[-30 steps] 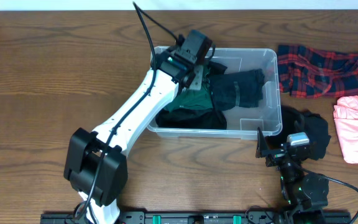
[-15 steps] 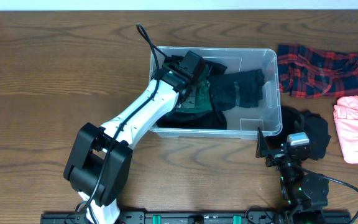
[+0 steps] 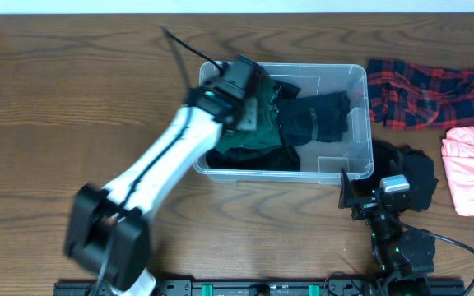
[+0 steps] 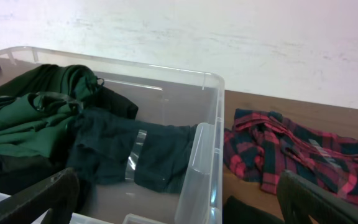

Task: Pack container
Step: 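Open the left gripper and retract the left arm to the left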

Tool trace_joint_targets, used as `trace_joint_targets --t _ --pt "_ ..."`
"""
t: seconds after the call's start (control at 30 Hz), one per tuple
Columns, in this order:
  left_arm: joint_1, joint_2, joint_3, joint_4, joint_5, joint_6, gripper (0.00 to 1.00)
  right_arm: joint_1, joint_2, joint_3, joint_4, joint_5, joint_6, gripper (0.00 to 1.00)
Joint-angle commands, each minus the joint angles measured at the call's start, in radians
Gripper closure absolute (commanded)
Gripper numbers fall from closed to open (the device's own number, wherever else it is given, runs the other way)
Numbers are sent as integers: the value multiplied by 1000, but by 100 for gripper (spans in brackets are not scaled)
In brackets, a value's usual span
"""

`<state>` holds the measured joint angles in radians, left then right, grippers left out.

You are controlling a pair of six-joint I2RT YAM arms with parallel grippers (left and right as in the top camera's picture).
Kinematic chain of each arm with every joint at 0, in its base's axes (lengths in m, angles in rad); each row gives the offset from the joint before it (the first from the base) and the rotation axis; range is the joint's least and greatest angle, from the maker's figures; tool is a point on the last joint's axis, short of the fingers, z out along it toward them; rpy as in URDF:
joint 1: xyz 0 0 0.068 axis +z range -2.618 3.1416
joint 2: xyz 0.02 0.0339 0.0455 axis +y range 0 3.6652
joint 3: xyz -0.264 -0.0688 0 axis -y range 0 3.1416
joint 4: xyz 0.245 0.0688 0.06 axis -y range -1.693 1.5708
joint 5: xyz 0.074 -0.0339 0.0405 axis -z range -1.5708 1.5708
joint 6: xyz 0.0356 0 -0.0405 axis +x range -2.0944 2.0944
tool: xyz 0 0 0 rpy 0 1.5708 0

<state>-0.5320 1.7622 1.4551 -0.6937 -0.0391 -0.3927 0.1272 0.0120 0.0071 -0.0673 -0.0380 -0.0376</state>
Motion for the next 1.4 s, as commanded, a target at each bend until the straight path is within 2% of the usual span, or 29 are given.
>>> trace_joint_targets --t 0.0,0.1,0.13,0.23,0.27,0.43,0.67,1.2,1.37 --pt "116 -121 32 7 -12 -1 86 -9 -5 -2 -4 -7 -12 1" --pt "235 -166 32 -2 -62 -1 60 -9 -5 -2 -4 -7 -12 1" --pt "277 -175 32 -5 -75 -1 49 -9 -5 -2 -3 -7 -12 1" --pt "407 -182 32 -28 -90 -1 7 -9 -5 -2 -4 -7 -12 1" --pt "446 -181 32 -40 -89 -2 2 -9 -5 -2 -4 -7 -12 1" --pt "604 -179 32 -61 -89 -2 2 -9 -5 -2 -4 -7 -12 1" --pt "719 -179 32 -61 -89 -2 2 -9 -5 -2 -4 -7 -12 1" --pt "741 -179 32 -61 -89 -2 2 -9 -5 -2 -3 -9 -10 1" --pt "741 -179 32 -61 -89 -2 2 -9 10 -2 -4 -14 67 1"
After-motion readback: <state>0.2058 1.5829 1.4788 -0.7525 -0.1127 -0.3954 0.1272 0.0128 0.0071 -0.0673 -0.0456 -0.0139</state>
